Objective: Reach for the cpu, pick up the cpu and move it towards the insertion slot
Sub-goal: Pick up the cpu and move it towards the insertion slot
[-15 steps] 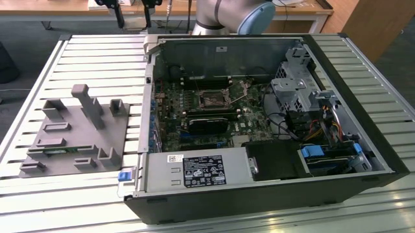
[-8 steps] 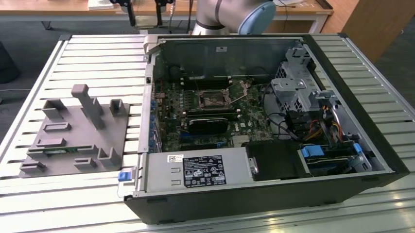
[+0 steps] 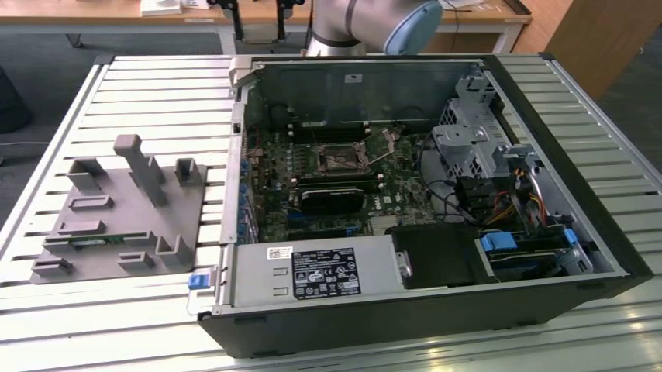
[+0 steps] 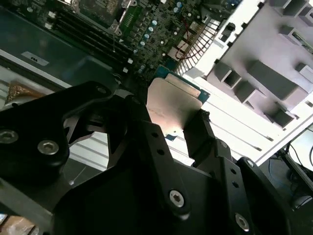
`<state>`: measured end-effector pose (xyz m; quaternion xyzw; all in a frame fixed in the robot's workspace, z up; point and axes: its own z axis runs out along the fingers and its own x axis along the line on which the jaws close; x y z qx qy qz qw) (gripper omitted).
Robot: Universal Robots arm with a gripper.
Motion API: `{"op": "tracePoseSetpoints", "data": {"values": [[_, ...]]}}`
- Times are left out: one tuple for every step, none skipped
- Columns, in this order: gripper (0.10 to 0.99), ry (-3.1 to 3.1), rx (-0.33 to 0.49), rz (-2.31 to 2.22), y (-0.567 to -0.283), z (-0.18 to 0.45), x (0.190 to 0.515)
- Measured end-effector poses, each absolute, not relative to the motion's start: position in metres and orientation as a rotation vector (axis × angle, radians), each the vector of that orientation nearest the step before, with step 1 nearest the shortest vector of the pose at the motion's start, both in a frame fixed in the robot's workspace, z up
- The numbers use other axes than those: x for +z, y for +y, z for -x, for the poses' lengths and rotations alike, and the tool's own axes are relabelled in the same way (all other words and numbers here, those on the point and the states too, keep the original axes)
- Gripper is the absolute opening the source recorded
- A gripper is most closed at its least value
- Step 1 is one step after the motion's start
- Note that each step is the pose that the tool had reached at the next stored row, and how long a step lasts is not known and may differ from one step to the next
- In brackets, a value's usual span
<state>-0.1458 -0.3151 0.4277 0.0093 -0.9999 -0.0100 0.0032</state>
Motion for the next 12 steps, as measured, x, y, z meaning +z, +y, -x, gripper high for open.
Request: {"op": "tracePoseSetpoints", "data": {"values": [[0.541, -3.135, -0.031, -0.029, -0.315, 0.141, 0.428], [0.541, -3.135, -0.031, -0.029, -0.315, 0.137, 0.428], [0.541, -3.135, -0.031, -0.029, -0.315, 0.132, 0.428], [0.541, -3.135, -0.031, -0.029, -0.315, 0.128, 0.428], [0.541, -3.135, -0.031, -0.029, -0.315, 0.123, 0.427], [0.541, -3.135, -0.031, -0.029, -0.315, 0.119, 0.427], [0.541, -3.135, -0.031, -0.029, -0.315, 0.114, 0.427], [0.541, -3.135, -0.031, -0.029, -0.315, 0.11, 0.427], [0.541, -3.135, -0.031, -0.029, -0.315, 0.105, 0.427], [0.541, -3.135, -0.031, -0.029, -0.315, 0.101, 0.427], [0.541, -3.135, -0.031, -0.03, -0.315, 0.096, 0.427], [0.541, -3.135, -0.031, -0.029, -0.315, 0.092, 0.427]]}}
